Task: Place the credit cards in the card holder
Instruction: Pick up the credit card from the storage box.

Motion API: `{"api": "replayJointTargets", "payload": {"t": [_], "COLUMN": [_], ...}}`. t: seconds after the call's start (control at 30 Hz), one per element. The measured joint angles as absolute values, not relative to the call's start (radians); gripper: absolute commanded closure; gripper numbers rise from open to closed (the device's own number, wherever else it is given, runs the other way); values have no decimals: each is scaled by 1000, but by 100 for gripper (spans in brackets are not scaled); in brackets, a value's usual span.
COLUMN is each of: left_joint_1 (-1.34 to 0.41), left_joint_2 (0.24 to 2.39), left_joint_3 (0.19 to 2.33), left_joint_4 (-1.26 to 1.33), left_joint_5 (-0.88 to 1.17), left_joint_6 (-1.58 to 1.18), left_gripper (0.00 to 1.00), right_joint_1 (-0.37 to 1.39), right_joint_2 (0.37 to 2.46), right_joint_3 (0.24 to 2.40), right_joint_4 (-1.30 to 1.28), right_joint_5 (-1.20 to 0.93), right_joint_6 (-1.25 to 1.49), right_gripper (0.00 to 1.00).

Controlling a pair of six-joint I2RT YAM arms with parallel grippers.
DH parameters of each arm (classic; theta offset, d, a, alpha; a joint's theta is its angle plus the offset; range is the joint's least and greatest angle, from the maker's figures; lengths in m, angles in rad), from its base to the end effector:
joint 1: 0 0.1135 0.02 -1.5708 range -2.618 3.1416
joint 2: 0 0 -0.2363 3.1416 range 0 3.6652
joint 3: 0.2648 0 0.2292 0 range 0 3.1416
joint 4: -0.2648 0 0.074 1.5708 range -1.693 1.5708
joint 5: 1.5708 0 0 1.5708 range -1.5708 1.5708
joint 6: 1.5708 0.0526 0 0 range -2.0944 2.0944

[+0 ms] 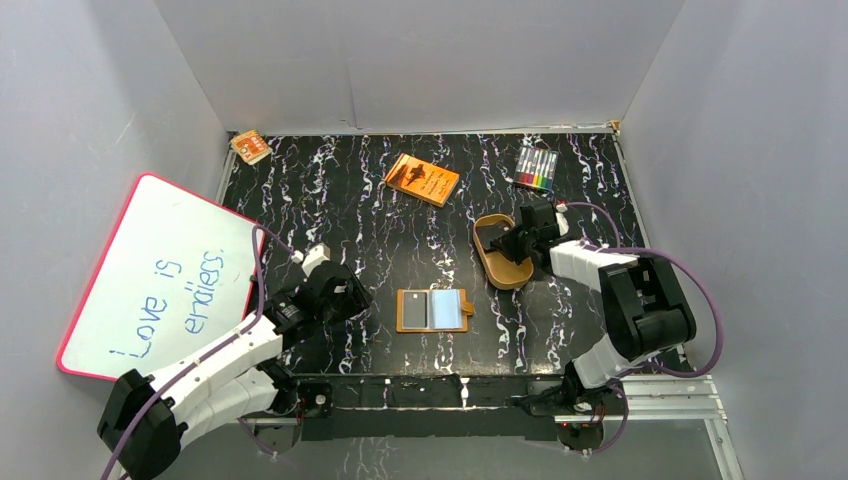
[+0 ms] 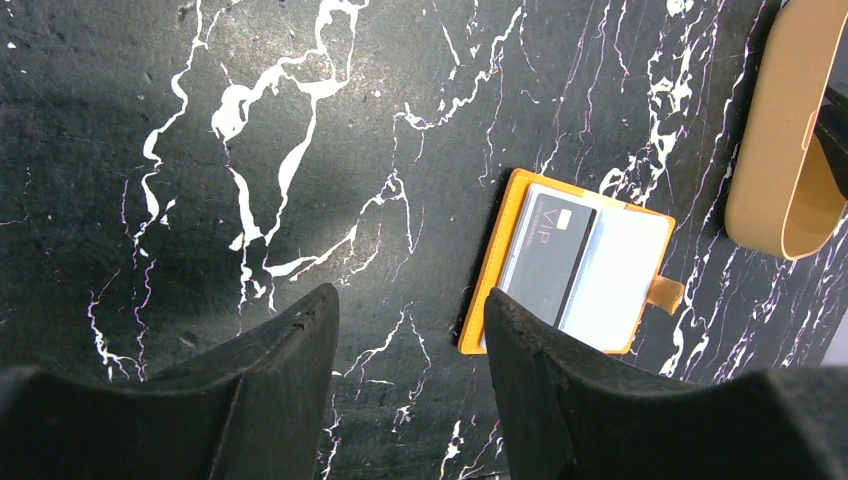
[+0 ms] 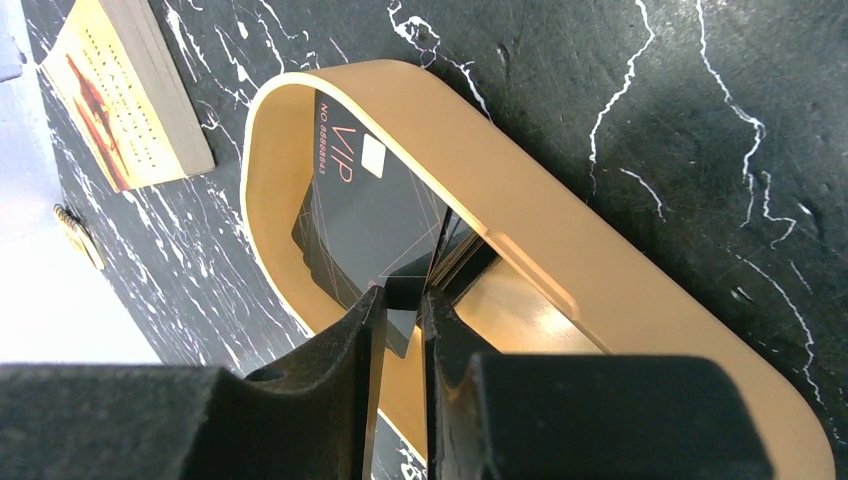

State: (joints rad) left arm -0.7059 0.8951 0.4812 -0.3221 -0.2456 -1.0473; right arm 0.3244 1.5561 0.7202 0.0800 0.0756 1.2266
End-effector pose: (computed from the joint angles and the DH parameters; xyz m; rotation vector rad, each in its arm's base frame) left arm 0.1541 -0.1145 0.1799 -0.5276 2.3013 -0.6174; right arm 0.2869 0.0923 0.1391 1.0937 2.1669 0.6678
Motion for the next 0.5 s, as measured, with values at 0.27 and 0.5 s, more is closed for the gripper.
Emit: {"api": "replayJointTargets", "payload": {"t": [0.27,0.5], "left_joint_1": [-706,-706], "left_joint_2": [907,911], "left_joint_3": [481,481], "left_joint_4": [-320,-318], "left_joint_5": [-240,-232], "left_joint_6": [-1052,-1053], "left_gripper": [48,48], "right_joint_1": [324,324], "right_joint_2": [1524,1531], "right_joint_3": [695,696], "right_joint_4": [80,80], "right_joint_5": [71,67], "right_joint_6": [1228,1227], "right_gripper": [48,49]}}
